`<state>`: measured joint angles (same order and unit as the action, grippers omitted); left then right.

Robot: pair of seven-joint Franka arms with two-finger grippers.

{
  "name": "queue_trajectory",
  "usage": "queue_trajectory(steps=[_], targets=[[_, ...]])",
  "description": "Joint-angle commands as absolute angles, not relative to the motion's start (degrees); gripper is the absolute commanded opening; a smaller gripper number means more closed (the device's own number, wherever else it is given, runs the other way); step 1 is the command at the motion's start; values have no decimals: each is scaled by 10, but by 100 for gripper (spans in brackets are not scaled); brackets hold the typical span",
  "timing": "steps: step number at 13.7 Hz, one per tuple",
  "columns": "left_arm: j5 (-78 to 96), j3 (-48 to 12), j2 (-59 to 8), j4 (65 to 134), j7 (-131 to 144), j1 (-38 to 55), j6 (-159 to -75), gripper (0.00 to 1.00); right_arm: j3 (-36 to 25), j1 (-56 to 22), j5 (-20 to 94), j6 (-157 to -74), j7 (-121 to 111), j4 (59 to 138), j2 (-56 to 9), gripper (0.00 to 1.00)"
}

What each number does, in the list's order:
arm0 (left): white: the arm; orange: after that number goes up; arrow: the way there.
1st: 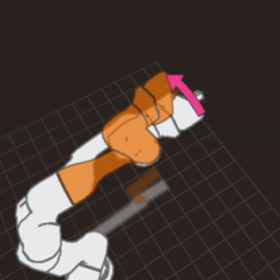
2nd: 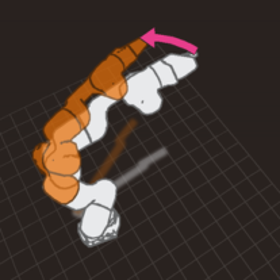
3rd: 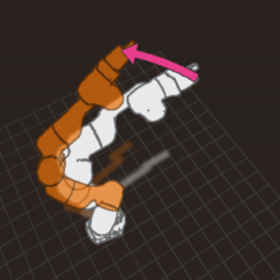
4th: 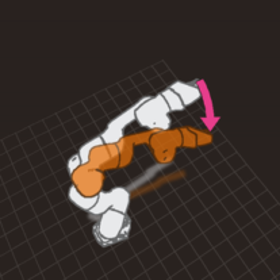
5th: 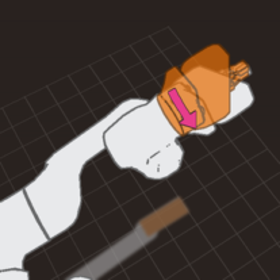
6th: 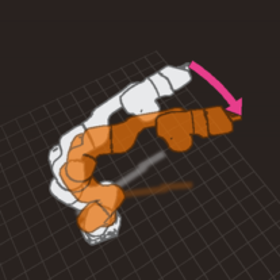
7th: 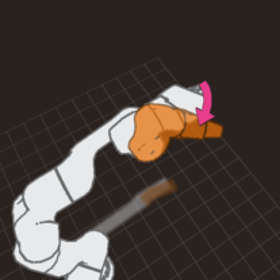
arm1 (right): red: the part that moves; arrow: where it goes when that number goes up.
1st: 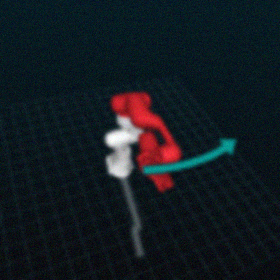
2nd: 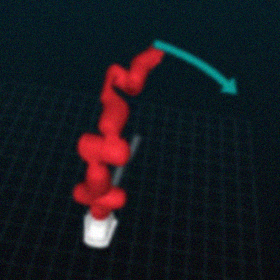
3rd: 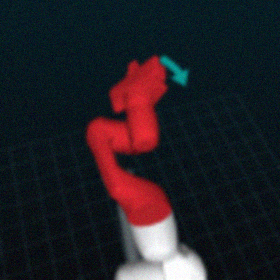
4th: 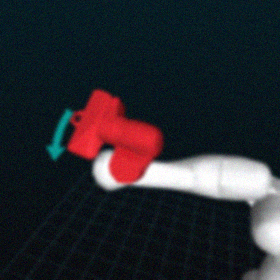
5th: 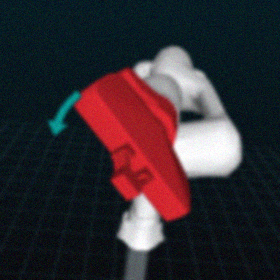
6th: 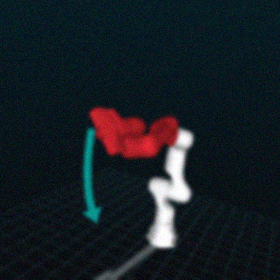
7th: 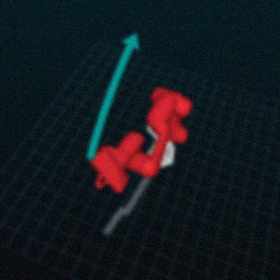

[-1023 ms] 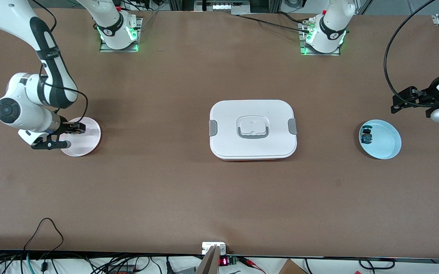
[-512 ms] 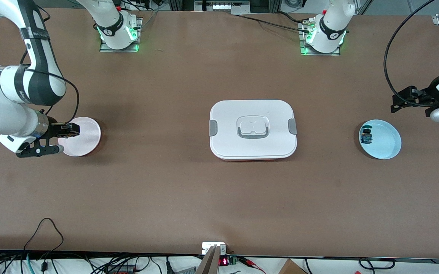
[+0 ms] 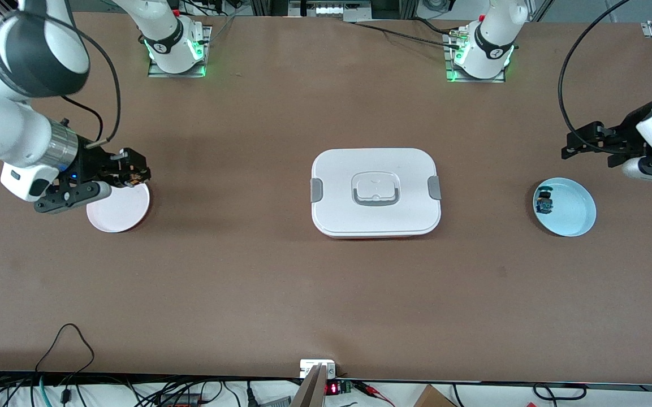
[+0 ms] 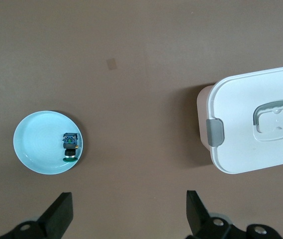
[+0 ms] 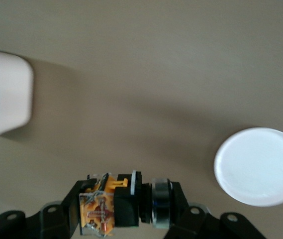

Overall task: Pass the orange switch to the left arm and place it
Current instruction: 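Lift the orange switch with the right gripper above the box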

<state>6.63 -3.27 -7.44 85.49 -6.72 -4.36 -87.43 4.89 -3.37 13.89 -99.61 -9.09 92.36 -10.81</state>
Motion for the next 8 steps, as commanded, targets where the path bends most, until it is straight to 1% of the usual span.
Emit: queue_trajectory(steps=[1,3,5,6,8], targets=[[92,-33,-110,839,-69,-72,-847,100,48,-65,224,-1003,-138,897,-112,2],[167,-33,-112,837,-63,-85,-810,100,49,-87,325,-1045,-202,898,-112,2],[254,-33,-124,842,-69,-108,-749,100,61,-113,376,-1103,-264,898,-112,2],[346,-33,-143,845,-69,-129,-729,100,78,-120,389,-1130,-285,898,-112,2],[511,-34,-189,862,-61,-146,-681,100,116,-124,454,-1179,-338,898,-113,2]])
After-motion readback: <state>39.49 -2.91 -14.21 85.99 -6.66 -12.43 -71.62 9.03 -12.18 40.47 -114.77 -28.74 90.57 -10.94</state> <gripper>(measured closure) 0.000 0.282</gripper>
